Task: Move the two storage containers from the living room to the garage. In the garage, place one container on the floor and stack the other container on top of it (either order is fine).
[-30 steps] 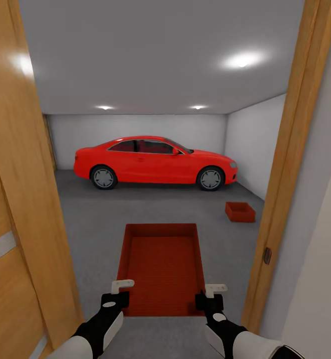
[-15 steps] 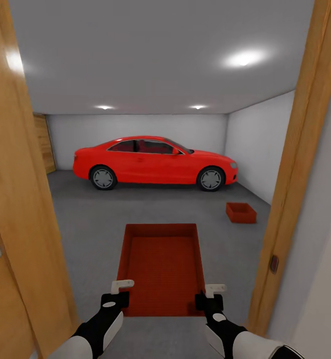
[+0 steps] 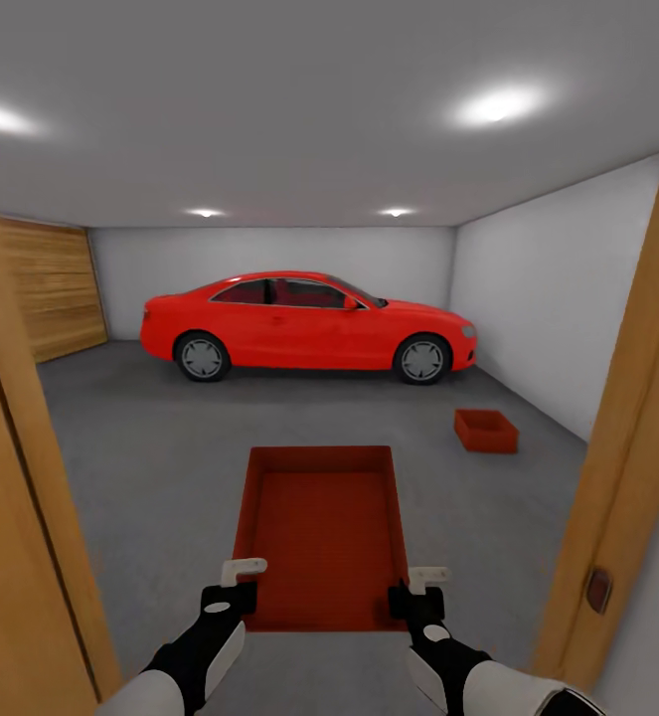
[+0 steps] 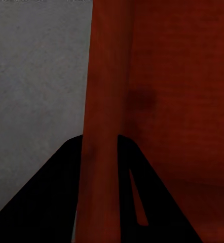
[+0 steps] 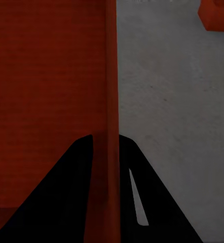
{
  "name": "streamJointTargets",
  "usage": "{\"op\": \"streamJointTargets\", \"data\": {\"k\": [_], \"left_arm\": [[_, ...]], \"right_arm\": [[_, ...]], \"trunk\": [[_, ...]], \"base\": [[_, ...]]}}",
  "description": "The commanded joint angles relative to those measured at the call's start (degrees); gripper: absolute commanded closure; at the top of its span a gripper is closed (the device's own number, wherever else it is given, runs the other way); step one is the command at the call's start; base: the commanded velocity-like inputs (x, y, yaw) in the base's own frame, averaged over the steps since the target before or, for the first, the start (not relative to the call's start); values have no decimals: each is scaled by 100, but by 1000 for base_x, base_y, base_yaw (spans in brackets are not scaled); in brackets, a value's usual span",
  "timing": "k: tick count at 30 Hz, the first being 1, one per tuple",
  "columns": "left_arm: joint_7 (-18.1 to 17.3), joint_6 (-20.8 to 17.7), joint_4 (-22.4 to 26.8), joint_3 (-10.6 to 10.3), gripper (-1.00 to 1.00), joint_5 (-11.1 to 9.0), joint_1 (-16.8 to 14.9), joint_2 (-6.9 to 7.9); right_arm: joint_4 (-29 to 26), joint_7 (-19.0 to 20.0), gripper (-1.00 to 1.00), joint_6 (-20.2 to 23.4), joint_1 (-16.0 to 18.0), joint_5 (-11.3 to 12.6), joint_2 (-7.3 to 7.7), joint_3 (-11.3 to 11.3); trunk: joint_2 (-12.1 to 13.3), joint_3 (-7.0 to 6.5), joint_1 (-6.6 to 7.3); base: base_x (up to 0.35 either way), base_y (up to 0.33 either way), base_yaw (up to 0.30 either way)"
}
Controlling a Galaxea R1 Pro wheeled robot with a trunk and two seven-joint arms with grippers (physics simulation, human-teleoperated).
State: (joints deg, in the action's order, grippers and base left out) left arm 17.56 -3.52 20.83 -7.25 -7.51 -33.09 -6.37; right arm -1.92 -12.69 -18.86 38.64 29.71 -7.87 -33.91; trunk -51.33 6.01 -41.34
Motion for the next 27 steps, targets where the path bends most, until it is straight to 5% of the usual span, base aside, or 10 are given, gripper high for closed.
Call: {"op": "streamJointTargets", "data": {"k": [1,27], "left_arm": [[58,-35,18,-40,100,-67,-5,13],[56,-35,9,-44,100,-68,-5,13]], "right_arm": [[-10,4,100,6,4,-26,23,95],[-10,4,100,6,4,-28,31,95]], "trunk": [[-7,9,-4],[-7,9,-4]], "base": [[322,0,0],[322,0,0]]}}
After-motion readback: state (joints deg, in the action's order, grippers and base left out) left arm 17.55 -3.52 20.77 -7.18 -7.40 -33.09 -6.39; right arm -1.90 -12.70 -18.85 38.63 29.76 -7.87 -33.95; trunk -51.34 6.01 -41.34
